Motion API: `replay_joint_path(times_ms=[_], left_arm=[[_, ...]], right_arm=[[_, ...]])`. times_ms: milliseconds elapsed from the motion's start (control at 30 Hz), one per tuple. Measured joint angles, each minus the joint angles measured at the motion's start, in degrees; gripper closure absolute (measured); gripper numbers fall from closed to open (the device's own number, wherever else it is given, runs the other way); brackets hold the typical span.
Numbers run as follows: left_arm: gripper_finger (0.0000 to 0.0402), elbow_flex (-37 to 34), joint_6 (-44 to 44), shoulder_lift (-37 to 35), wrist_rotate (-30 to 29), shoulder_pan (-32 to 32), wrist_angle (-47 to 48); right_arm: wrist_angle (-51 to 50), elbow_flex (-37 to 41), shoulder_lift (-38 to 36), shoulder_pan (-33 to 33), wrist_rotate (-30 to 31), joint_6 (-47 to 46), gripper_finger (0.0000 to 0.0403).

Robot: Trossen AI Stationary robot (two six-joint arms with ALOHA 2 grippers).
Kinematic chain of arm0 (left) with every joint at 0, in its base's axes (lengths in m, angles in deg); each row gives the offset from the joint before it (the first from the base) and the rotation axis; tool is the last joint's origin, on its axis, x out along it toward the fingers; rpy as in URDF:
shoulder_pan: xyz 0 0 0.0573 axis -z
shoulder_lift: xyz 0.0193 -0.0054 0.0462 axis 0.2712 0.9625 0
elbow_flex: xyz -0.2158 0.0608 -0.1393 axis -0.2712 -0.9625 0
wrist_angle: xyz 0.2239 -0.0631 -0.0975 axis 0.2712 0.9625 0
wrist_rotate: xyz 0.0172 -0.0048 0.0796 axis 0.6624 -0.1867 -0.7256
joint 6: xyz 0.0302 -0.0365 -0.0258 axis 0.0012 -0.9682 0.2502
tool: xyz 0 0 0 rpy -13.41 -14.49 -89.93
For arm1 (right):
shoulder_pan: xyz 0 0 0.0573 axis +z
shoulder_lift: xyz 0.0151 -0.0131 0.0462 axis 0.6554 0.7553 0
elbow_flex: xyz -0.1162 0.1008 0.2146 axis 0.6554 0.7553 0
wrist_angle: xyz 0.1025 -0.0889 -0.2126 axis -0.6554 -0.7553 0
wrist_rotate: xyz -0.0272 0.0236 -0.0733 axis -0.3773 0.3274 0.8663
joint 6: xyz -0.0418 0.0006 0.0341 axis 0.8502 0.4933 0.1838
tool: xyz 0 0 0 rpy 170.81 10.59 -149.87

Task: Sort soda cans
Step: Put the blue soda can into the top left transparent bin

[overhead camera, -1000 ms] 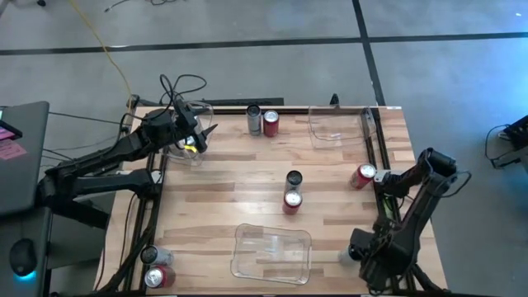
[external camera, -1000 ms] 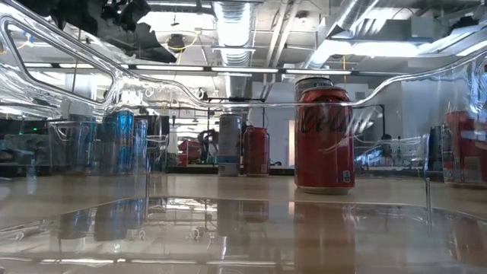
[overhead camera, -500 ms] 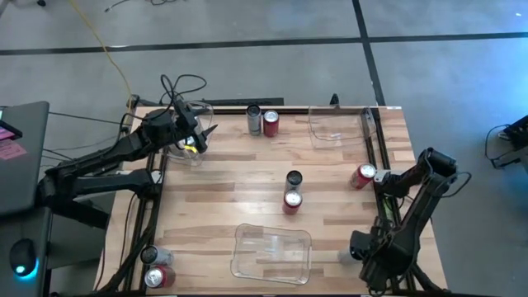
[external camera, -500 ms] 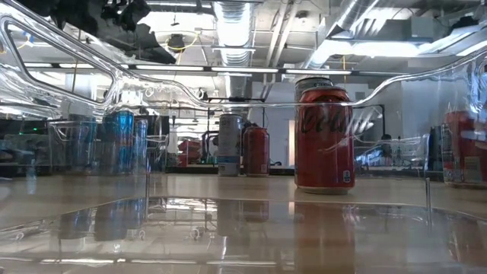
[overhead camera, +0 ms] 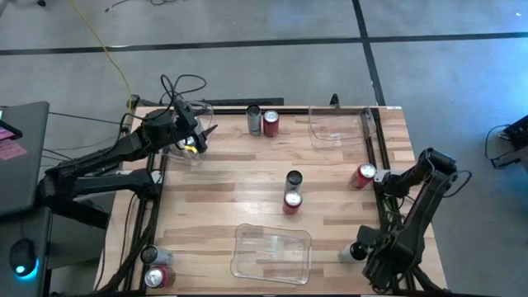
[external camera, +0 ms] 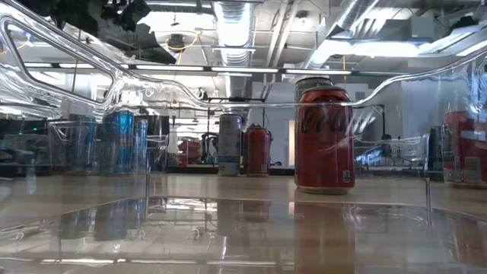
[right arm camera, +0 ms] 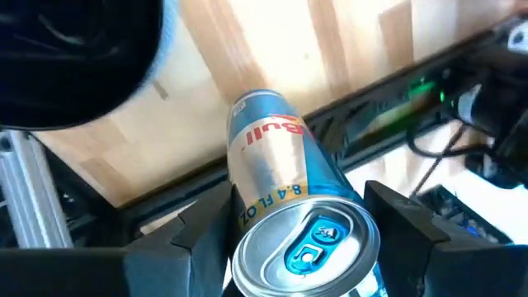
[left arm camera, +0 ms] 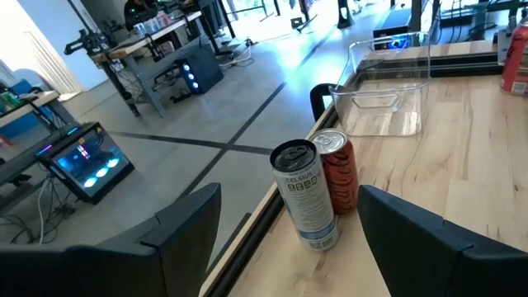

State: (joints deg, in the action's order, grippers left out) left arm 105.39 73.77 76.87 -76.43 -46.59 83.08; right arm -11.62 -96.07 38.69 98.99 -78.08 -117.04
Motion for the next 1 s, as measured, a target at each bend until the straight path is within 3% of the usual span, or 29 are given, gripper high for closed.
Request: replay_joint_path(times_ms=[233, 467, 867, 1000], left_arm=[[0.0120, 0.0, -0.1, 0.0, 0.0, 0.0, 0.0], [0.0120, 0.0, -0.2, 0.0, 0.0, 0.0, 0.0], [0.0120, 0.0, -0.2, 0.0, 0.1, 0.0, 0.1], [0.0120, 0.0, -0.2, 0.0, 3.4, 0.0, 0.5]], right_arm=[[0.4, 0.0, -3.5, -4.0, 7.9, -2.7, 0.0162], [0.3, 0.0, -6.1, -11.2, 10.8, -1.3, 0.0162], [0.4, 0.0, -9.1, -29.5, 14.4, 8.2, 0.0162], [0.4, 0.0, -10.1, -36.4, 14.4, 11.3, 0.0163]])
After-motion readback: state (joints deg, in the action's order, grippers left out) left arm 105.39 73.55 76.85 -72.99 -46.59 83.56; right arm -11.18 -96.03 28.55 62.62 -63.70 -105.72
